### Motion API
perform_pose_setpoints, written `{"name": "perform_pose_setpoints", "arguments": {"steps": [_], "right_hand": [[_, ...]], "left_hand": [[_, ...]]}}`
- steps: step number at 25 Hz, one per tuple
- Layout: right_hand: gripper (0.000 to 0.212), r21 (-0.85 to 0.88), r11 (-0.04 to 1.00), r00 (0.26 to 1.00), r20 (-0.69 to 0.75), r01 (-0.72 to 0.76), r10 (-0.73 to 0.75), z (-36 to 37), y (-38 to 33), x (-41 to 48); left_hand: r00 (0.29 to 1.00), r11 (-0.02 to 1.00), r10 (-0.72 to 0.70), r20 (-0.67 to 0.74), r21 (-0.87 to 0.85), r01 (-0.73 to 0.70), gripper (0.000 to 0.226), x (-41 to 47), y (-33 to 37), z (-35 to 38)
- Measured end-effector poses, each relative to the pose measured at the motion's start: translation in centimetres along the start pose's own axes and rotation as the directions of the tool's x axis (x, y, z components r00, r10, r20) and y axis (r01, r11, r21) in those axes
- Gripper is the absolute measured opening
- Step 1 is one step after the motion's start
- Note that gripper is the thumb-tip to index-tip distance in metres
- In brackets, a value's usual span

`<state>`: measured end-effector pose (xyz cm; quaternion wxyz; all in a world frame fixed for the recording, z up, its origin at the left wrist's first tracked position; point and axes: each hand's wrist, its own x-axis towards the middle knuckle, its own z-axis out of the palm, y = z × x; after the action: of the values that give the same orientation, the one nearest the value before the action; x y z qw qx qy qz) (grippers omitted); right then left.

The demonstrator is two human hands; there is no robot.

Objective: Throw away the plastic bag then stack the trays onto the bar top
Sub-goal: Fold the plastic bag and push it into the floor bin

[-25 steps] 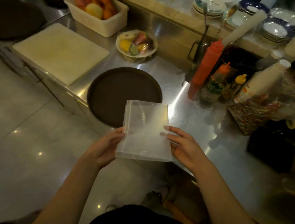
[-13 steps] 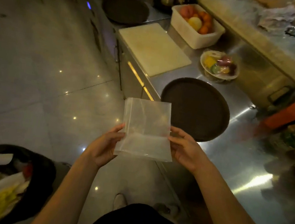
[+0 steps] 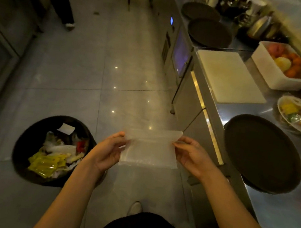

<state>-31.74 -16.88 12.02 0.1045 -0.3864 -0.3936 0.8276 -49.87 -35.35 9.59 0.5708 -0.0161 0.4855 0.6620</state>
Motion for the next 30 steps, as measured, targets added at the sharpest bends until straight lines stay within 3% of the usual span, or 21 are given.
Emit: {"name": "perform_pose_setpoints", "arguments": {"steps": [4,8,16,20,25,28,30], "right_hand": [[0.022,-0.092,0.996,1.0,0.014,-0.001,0.002,2.9,-0.2,1.9],[0.031,-0.203,0.979,0.993,0.116,0.009,0.015,4.5,-1.1,4.7],[0.021,-0.363,0.932,0.937,0.329,0.01,0.118,7.6,-4.2,12.1],[0.019,-0.438,0.896,0.877,0.455,0.071,0.154,8.7,-6.1,14.4],[0.058,-0.538,0.841,0.75,0.579,0.056,0.32,8.7,-6.5,16.3],[0.066,-0.601,0.795,0.676,0.617,0.076,0.402,9.4,-6.6,16.6],[0.063,-0.628,0.763,0.663,0.637,0.151,0.393,10.0,-6.2,16.8]], "left_hand": [[0.999,0.987,0.018,-0.048,-0.157,-0.025,0.019,-1.1,1.3,-1.8],[0.986,0.995,0.057,-0.155,-0.078,-0.07,0.038,-1.9,1.6,-2.4],[0.913,0.971,0.227,-0.338,0.002,-0.24,0.011,-1.0,3.2,-2.2],[0.872,0.96,0.25,-0.42,-0.012,-0.281,0.05,-0.7,4.0,-0.9],[0.751,0.916,0.308,-0.584,-0.032,-0.4,0.033,-0.1,3.5,0.3],[0.699,0.889,0.317,-0.641,-0.055,-0.454,0.039,-0.3,2.7,0.3],[0.681,0.872,0.335,-0.651,-0.059,-0.485,0.056,-0.6,2.3,0.2]]}}
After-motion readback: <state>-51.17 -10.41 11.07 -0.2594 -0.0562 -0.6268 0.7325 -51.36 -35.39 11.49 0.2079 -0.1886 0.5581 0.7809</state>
